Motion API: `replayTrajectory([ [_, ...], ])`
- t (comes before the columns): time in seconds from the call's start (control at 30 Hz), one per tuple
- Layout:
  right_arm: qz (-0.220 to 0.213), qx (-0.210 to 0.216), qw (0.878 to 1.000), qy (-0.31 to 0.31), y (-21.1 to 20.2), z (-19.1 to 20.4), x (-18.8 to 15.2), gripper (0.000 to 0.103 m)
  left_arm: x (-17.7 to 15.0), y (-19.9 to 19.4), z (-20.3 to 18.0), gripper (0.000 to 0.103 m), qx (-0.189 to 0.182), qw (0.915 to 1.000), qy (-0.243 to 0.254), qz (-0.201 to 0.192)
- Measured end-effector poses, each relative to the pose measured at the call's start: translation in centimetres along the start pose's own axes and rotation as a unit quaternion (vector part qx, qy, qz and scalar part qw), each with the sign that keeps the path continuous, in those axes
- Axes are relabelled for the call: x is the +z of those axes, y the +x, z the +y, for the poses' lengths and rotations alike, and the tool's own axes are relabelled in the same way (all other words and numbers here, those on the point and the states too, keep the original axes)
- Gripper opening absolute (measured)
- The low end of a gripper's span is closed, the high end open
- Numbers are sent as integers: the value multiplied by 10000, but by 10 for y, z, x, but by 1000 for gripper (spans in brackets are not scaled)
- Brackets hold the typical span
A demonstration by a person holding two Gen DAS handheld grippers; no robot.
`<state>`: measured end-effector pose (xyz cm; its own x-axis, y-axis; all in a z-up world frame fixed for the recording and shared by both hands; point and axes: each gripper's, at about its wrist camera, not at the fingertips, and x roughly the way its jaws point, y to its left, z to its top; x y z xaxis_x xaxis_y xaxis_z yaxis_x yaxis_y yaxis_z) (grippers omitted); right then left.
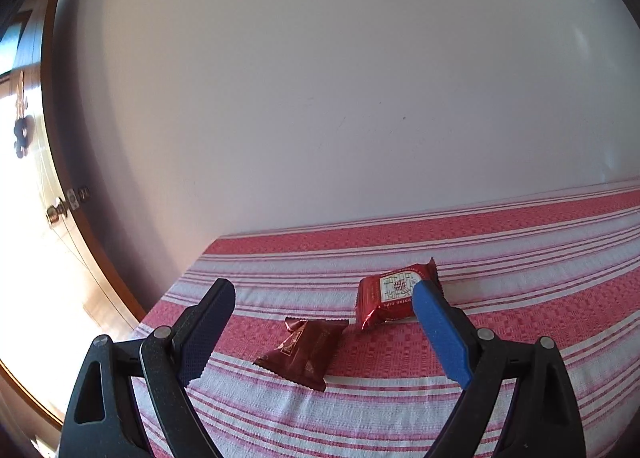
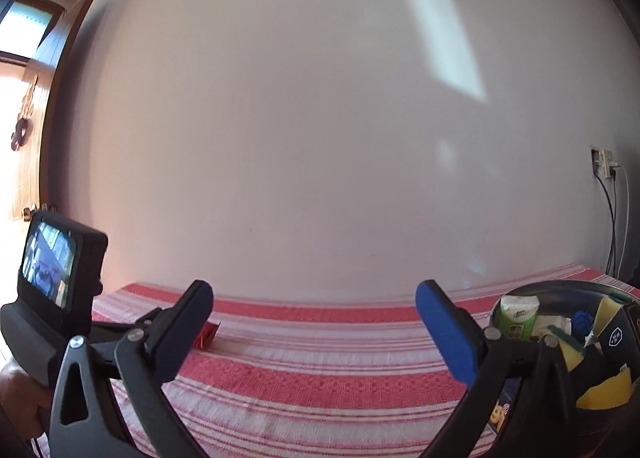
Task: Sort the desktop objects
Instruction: 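Withdraw both grippers from the tin toward the red snack packets, then grasp the dark red snack packet with the left gripper while the right gripper grasps the bright red packet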
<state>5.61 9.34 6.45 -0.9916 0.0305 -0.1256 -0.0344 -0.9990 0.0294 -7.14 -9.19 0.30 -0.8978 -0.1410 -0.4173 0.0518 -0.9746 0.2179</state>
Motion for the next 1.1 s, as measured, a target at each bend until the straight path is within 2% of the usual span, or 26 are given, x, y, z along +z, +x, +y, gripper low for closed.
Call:
replayTrajectory([
  [0.13,1042,366,9935,293,32,0,-8,103,-1,11,17,92,-150,9990,-335,268],
  [0.2,1264,431,9889,658,44,-5,-10,103,-1,14,21,92,-147,9985,-413,333],
  [0.27,1379,542,9834,1045,46,9,-17,103,-2,18,23,92,-112,9982,-434,398],
  [0.4,1898,632,9718,1245,68,31,-23,103,-6,25,28,92,-95,9975,-484,508],
  [0.63,2047,684,9713,1002,101,72,-23,103,-5,39,41,92,15,9954,-513,811],
  [0.77,2136,788,9673,1116,100,68,-27,103,-7,54,61,92,125,9906,-561,1242],
  [0.87,2169,785,9638,1333,100,59,-29,103,-8,59,89,92,191,9858,-999,1336],
  [0.97,2383,798,9561,1508,106,52,-32,103,-9,56,108,92,-94,9802,-1528,1259],
  [1.03,2520,826,9508,1605,112,52,-37,103,-9,59,104,92,-239,9794,-1508,1319],
  [1.1,2600,842,9473,1674,113,50,-39,103,-9,65,92,92,-390,9812,-1287,1386],
])
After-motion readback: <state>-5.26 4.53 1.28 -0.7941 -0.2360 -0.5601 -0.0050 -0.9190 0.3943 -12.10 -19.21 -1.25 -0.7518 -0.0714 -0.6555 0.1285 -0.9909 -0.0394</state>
